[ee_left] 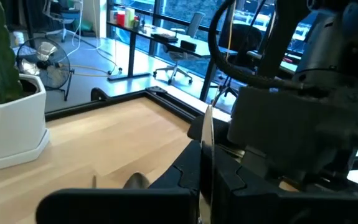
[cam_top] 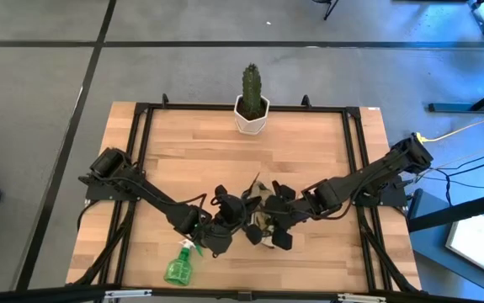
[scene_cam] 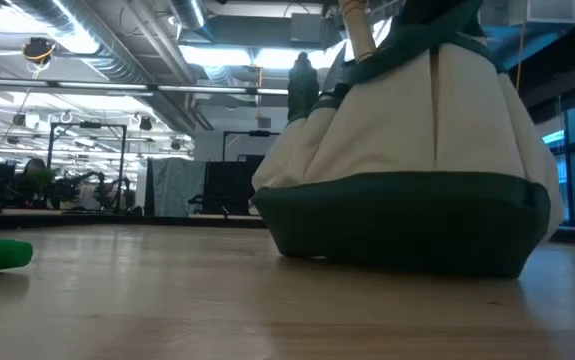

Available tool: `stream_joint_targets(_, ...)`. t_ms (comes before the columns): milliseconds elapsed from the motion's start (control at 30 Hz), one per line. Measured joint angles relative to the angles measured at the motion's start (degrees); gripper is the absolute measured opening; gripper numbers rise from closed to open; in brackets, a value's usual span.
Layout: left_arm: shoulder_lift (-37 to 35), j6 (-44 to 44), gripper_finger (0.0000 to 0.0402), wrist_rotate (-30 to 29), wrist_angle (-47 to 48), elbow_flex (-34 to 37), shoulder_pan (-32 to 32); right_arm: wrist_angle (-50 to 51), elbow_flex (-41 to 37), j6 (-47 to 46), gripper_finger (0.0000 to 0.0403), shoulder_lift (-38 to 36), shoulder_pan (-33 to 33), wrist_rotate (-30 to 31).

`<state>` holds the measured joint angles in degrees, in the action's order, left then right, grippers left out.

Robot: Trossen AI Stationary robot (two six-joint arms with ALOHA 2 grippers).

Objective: Pick & Place Garden tools in Gardening bag
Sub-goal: Put the brown trowel into the green gardening bag

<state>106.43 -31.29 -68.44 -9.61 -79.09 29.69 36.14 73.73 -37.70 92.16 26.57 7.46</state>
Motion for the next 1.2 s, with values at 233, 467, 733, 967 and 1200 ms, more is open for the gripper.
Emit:
stream_joint_targets(233,0.00,-0.85,0.0001,0.42,0.22,0.00,-0.02,0.93,0.04,1.37,0.0000,0.37,0.15,0.00)
stream_joint_targets(467,0.00,-2.74,0.0001,0.91,0.24,0.00,0.83,0.94,0.04,1.74,0.0000,0.39,0.17,0.00)
stream_joint_targets(733,0.00,-7.28,0.0001,0.20,1.06,0.00,4.01,0.92,0.04,2.36,0.0000,0.45,0.17,-0.20)
stream_joint_targets(967,0.00,-18.78,0.0001,0.68,11.03,0.00,4.98,0.33,0.04,2.78,0.0000,0.50,0.20,-0.20)
stream_joint_targets(1200,0.00,-19.56,0.0001,5.61,12.50,0.00,4.28,-1.02,0.04,3.55,0.0000,1.44,0.26,-2.02)
